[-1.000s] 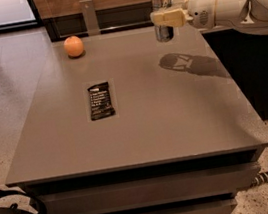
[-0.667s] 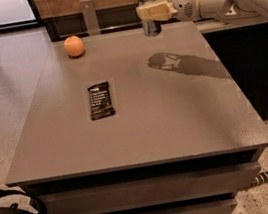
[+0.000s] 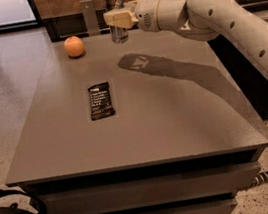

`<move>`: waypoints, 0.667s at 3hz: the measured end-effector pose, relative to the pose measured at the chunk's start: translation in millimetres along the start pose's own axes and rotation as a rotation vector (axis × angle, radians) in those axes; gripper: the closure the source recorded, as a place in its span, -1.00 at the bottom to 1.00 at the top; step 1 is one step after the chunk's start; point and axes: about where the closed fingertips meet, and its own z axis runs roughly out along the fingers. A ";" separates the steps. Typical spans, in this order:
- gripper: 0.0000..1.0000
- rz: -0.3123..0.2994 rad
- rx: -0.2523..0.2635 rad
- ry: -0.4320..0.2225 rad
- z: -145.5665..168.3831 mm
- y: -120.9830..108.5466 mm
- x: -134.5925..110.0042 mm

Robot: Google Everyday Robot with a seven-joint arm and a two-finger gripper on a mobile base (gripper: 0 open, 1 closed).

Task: Move redbull can near orange

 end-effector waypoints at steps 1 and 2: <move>1.00 0.004 -0.012 -0.056 44.6 6.1 5.0; 1.00 -0.051 -0.008 -0.036 71.3 12.8 10.5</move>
Offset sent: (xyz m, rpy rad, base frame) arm 0.0433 0.0889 -0.0232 -0.0595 -0.1062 -0.0001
